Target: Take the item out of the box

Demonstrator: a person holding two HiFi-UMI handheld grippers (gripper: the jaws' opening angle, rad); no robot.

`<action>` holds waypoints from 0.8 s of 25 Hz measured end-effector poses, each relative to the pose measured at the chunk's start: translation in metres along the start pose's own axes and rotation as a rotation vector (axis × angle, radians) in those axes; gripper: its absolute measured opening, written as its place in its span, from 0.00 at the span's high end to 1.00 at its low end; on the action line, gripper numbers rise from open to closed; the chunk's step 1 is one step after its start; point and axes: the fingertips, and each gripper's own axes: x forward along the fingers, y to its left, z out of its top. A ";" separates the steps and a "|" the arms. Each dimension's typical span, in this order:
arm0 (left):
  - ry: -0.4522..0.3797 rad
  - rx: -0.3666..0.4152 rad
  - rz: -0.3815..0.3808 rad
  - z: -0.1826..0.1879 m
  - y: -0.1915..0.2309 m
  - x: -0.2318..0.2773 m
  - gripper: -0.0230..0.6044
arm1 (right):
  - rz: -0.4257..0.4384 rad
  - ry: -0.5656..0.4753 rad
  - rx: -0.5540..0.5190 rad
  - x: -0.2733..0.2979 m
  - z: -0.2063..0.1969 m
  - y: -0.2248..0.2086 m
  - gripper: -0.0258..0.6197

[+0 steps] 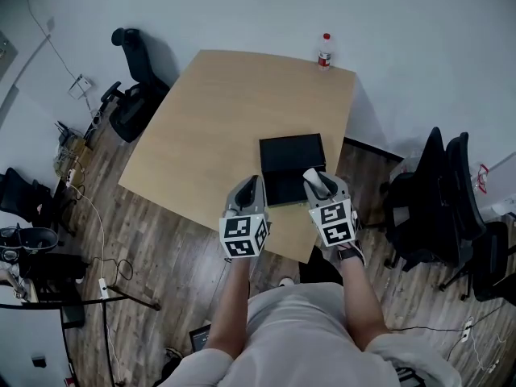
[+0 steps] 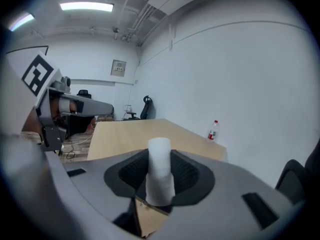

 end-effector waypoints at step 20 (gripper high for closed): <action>-0.204 0.094 -0.044 0.064 -0.041 -0.061 0.95 | -0.138 -0.387 0.111 -0.111 0.081 -0.001 0.74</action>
